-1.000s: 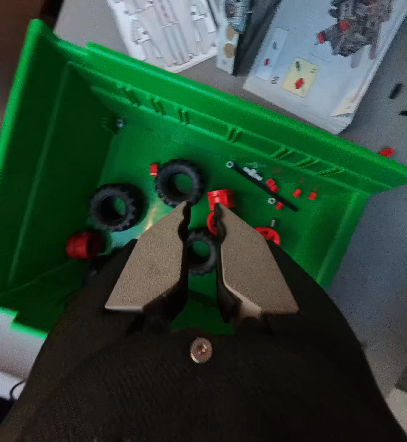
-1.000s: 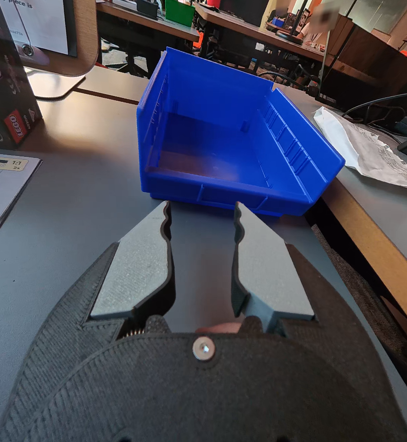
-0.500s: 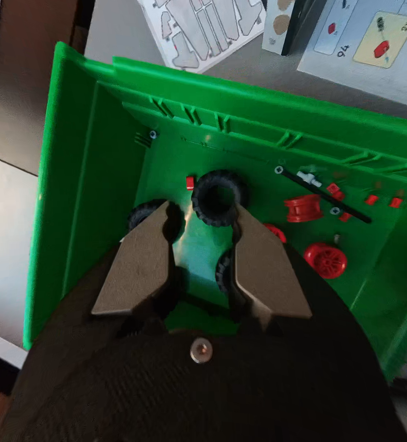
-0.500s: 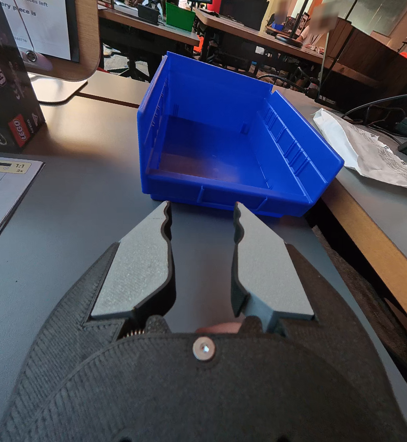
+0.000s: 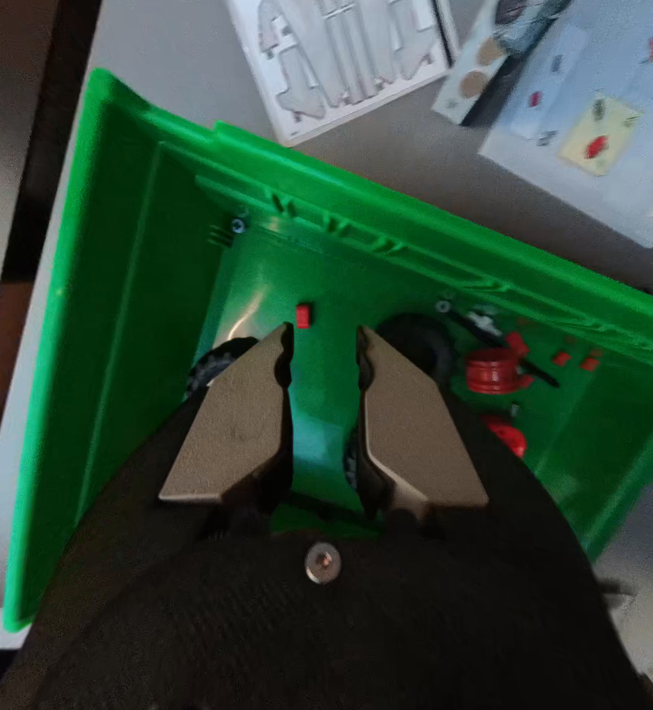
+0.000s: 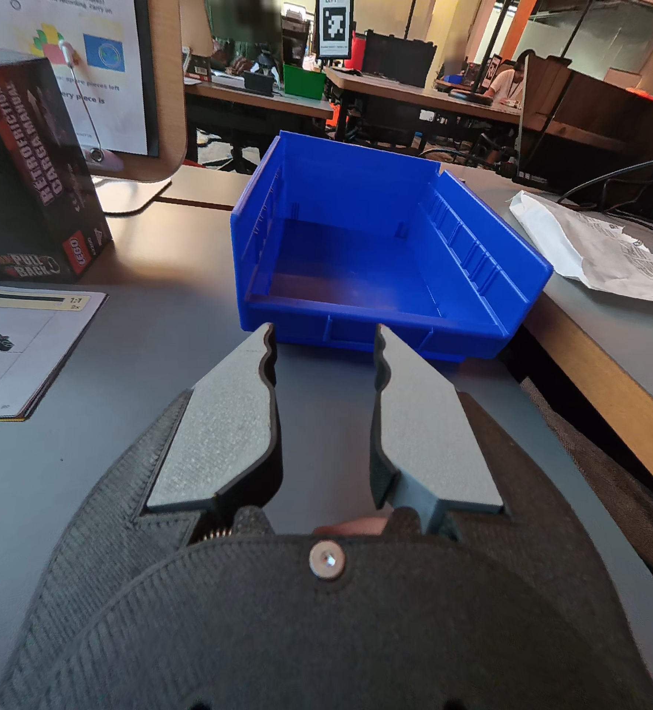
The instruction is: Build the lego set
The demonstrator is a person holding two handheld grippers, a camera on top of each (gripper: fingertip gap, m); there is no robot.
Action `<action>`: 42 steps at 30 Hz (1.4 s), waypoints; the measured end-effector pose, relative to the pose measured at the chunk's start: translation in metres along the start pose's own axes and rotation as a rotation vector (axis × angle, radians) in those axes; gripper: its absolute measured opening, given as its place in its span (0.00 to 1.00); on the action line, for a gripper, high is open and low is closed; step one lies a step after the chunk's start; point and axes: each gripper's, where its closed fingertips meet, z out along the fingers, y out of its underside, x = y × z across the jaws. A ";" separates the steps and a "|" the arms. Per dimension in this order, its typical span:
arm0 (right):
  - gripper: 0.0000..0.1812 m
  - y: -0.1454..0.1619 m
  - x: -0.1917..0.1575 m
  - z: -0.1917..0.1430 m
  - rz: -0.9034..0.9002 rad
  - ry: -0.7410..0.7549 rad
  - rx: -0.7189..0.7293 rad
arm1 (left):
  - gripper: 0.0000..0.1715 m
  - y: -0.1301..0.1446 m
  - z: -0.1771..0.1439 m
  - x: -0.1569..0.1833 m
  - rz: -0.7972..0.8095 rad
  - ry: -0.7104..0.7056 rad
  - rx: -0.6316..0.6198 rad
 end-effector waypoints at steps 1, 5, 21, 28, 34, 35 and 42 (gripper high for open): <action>0.26 0.000 0.000 -0.001 0.006 -0.002 0.004 | 0.16 0.004 0.008 -0.011 0.006 -0.038 -0.044; 0.26 -0.002 0.003 -0.002 0.030 -0.005 0.022 | 0.11 0.024 0.037 -0.026 0.040 -0.087 -0.190; 0.25 -0.007 0.004 -0.007 0.066 -0.021 0.059 | 0.16 0.000 0.042 -0.010 0.103 -0.048 -0.120; 0.24 -0.008 0.003 -0.008 0.070 -0.028 0.068 | 0.00 0.000 0.045 -0.006 0.078 0.002 -0.094; 0.24 -0.011 0.005 -0.011 0.101 -0.041 0.096 | 0.00 -0.003 0.023 -0.004 0.087 -0.029 -0.058; 0.24 -0.012 0.005 -0.012 0.108 -0.045 0.100 | 0.00 -0.004 0.017 -0.003 0.082 -0.032 -0.043; 0.24 -0.015 0.007 -0.015 0.149 -0.065 0.130 | 0.11 -0.009 0.008 0.002 0.052 -0.038 0.017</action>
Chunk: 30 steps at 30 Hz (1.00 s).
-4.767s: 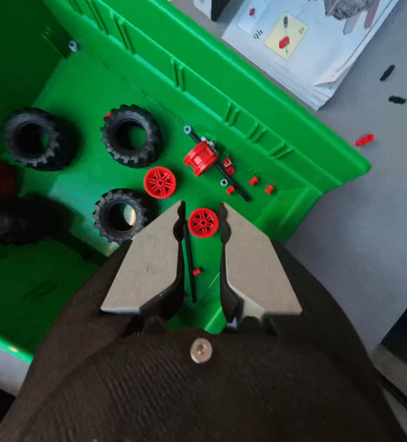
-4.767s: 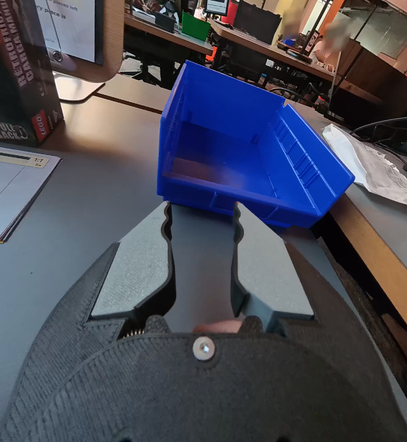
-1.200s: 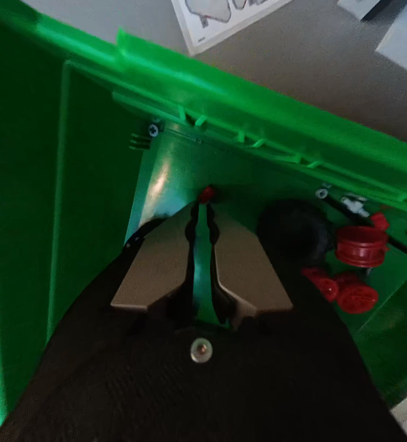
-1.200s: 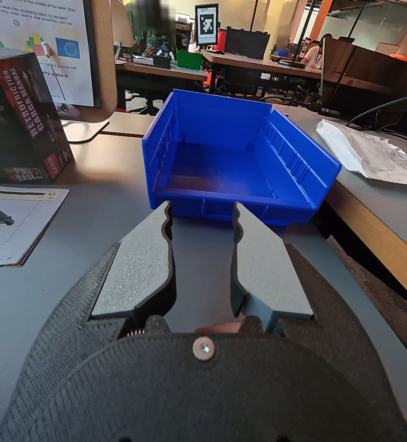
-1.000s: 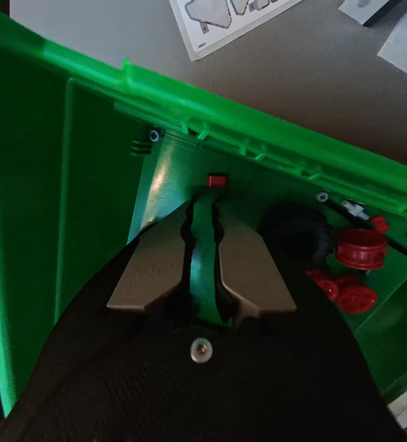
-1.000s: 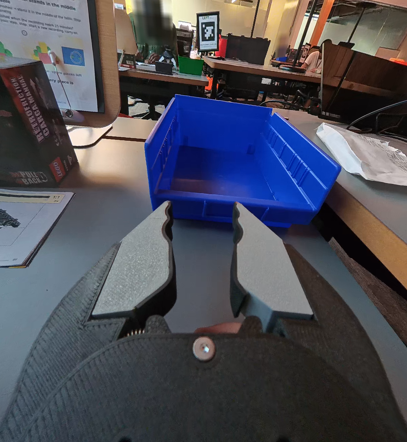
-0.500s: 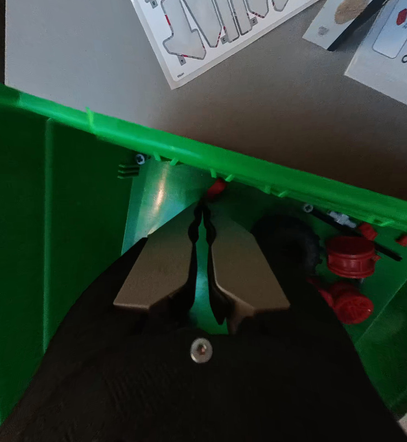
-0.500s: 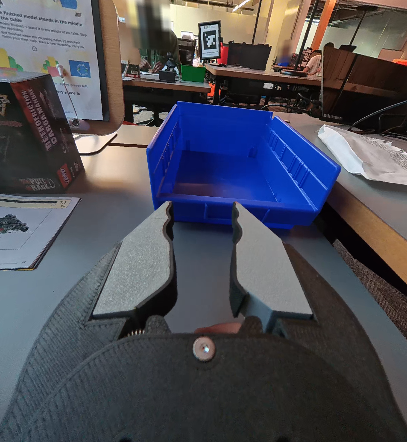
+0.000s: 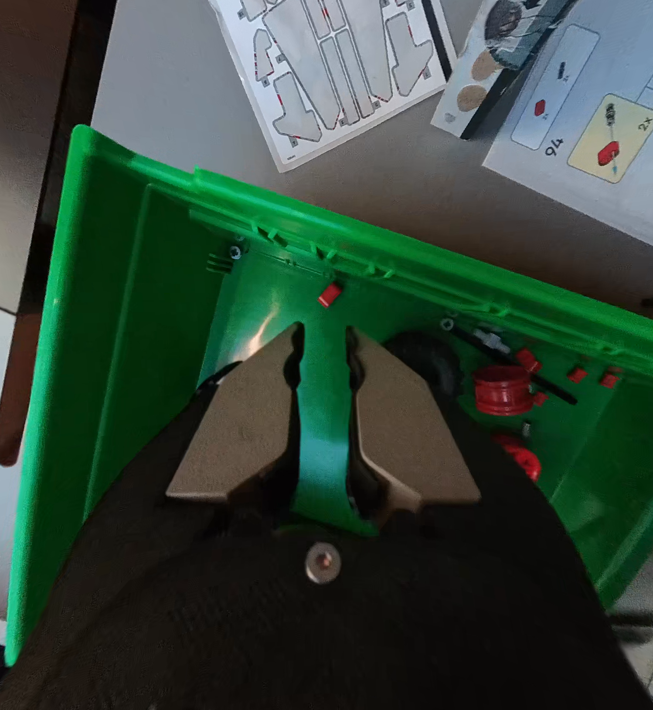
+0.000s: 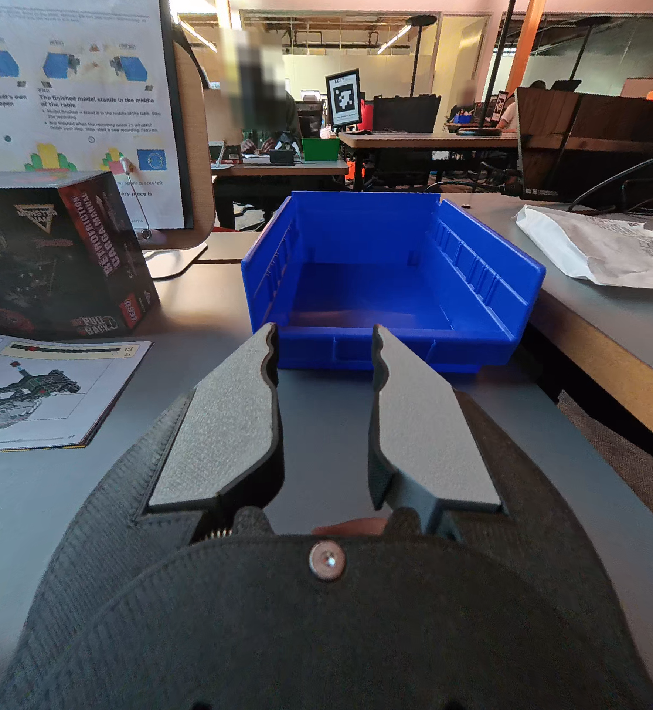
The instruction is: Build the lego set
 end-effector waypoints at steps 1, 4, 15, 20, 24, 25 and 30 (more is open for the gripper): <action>0.24 0.000 0.000 0.000 0.002 0.000 0.001 | 0.16 0.000 0.006 0.001 0.009 0.014 -0.002; 0.24 -0.001 0.000 -0.001 0.001 0.001 0.005 | 0.14 0.000 0.023 0.001 0.072 0.039 -0.001; 0.24 -0.004 0.000 -0.002 0.012 -0.005 0.027 | 0.03 0.010 0.033 -0.006 0.090 0.061 -0.071; 0.24 -0.007 -0.007 -0.004 0.004 -0.039 0.047 | 0.03 -0.003 -0.044 -0.011 0.015 -0.143 0.030; 0.25 -0.007 -0.016 -0.002 0.005 -0.097 0.046 | 0.03 -0.036 -0.120 0.051 0.047 -0.278 0.206; 0.26 -0.008 -0.019 -0.003 0.004 -0.111 0.050 | 0.03 -0.046 -0.132 0.079 0.064 -0.279 0.262; 0.25 -0.015 -0.027 -0.007 0.014 -0.157 0.092 | 0.03 -0.086 -0.116 0.239 0.108 -0.037 0.498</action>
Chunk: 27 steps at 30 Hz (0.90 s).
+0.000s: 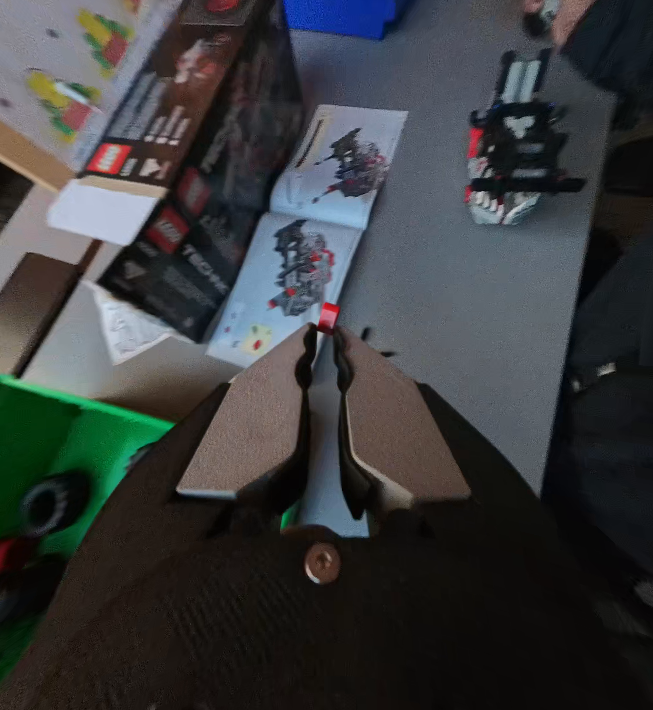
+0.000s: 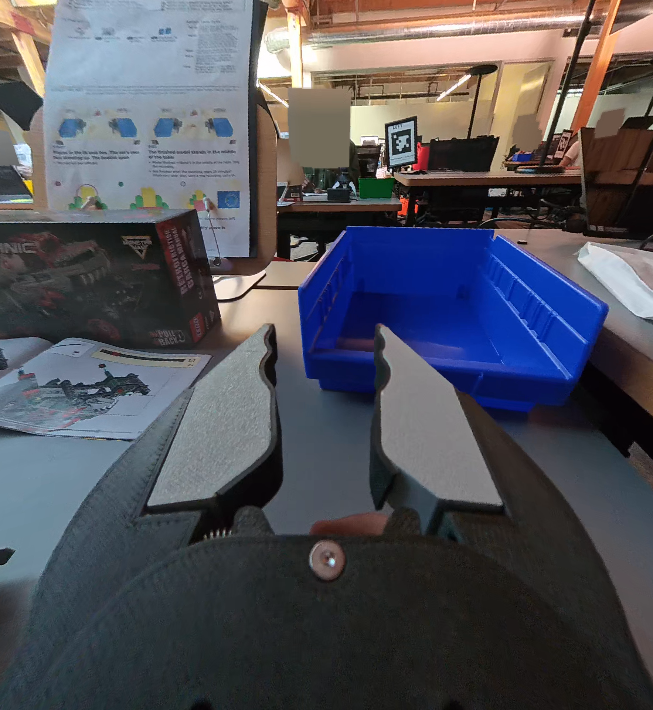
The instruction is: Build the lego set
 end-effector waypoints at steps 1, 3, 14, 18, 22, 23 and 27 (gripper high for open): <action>0.26 -0.001 -0.001 0.000 0.005 -0.011 0.009 | 0.03 0.004 0.018 0.023 -0.034 0.041 0.016; 0.27 -0.001 -0.005 0.001 0.020 -0.040 0.008 | 0.03 0.022 0.059 0.054 -0.139 0.091 0.006; 0.27 -0.004 -0.035 0.001 -0.029 -0.160 -0.002 | 0.05 0.080 0.147 0.091 -0.197 0.017 -0.184; 0.30 -0.025 -0.065 -0.020 -0.134 -0.226 0.004 | 0.16 0.079 0.143 0.095 -0.244 0.030 -0.169; 0.30 -0.035 -0.148 -0.071 -0.192 -0.534 -0.093 | 0.18 0.083 0.113 0.086 -0.242 -0.004 -0.138; 0.34 -0.038 -0.168 -0.085 -0.212 -0.599 -0.108 | 0.17 0.087 0.106 0.082 -0.252 -0.018 -0.138; 0.36 -0.018 -0.232 -0.119 -0.318 -0.776 -0.243 | 0.17 0.108 0.087 0.069 -0.293 -0.063 -0.126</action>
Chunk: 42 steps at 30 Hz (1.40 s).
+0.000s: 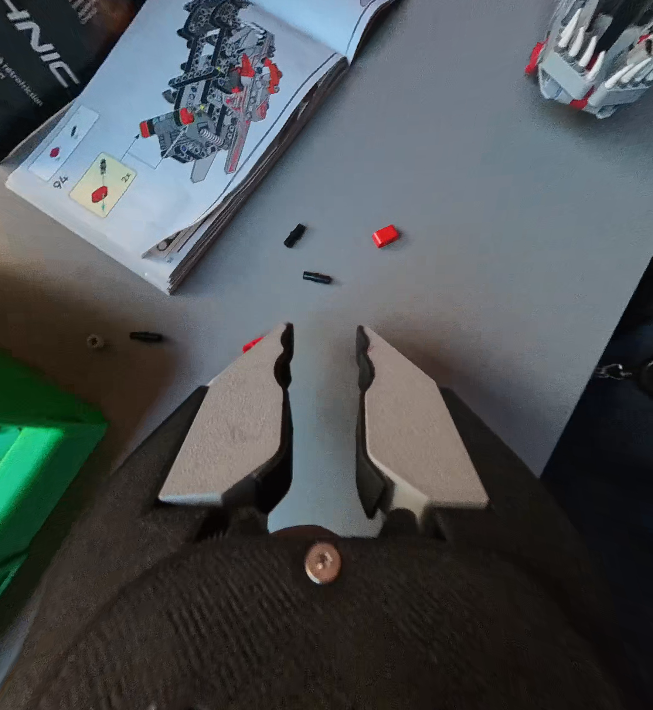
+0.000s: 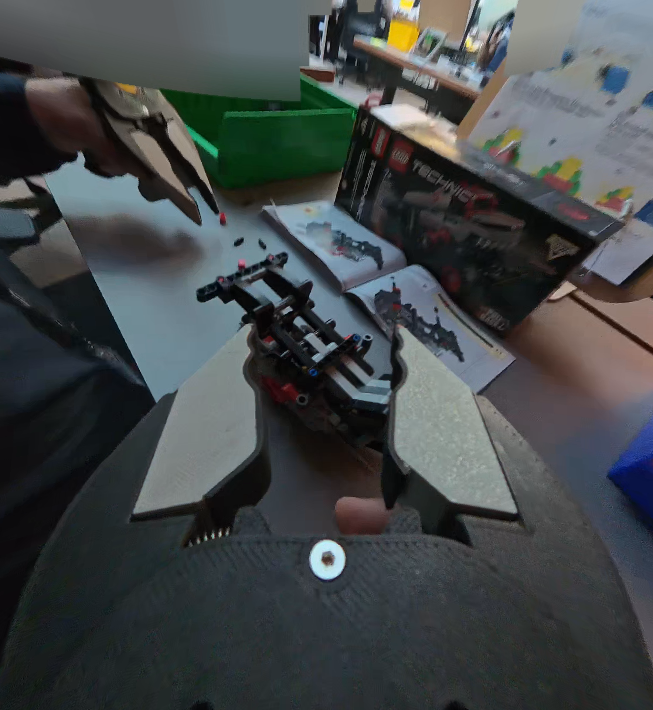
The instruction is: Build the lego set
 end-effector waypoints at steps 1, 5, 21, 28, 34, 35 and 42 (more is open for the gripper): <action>0.38 0.008 -0.005 0.010 -0.020 0.000 -0.055 | 0.17 0.004 0.000 -0.002 -0.015 0.005 0.008; 0.38 0.024 -0.001 0.041 -0.108 0.072 -0.150 | 0.17 0.014 0.004 -0.002 -0.052 0.031 0.040; 0.24 0.049 0.081 0.061 -0.240 0.189 -0.306 | 0.15 0.021 0.006 -0.002 -0.020 0.059 0.086; 0.29 0.032 0.088 0.052 -0.136 0.201 -0.223 | 0.14 0.020 0.006 -0.002 -0.022 0.062 0.087; 0.15 -0.045 -0.024 0.072 -0.004 -0.137 0.012 | 0.15 0.020 0.007 0.002 0.010 0.069 0.084; 0.13 -0.042 -0.047 0.088 0.041 -0.220 -0.002 | 0.14 0.020 0.007 0.003 0.015 0.071 0.084; 0.15 0.026 -0.093 0.200 0.140 -0.287 -0.267 | 0.14 0.015 0.008 0.004 0.038 0.076 0.099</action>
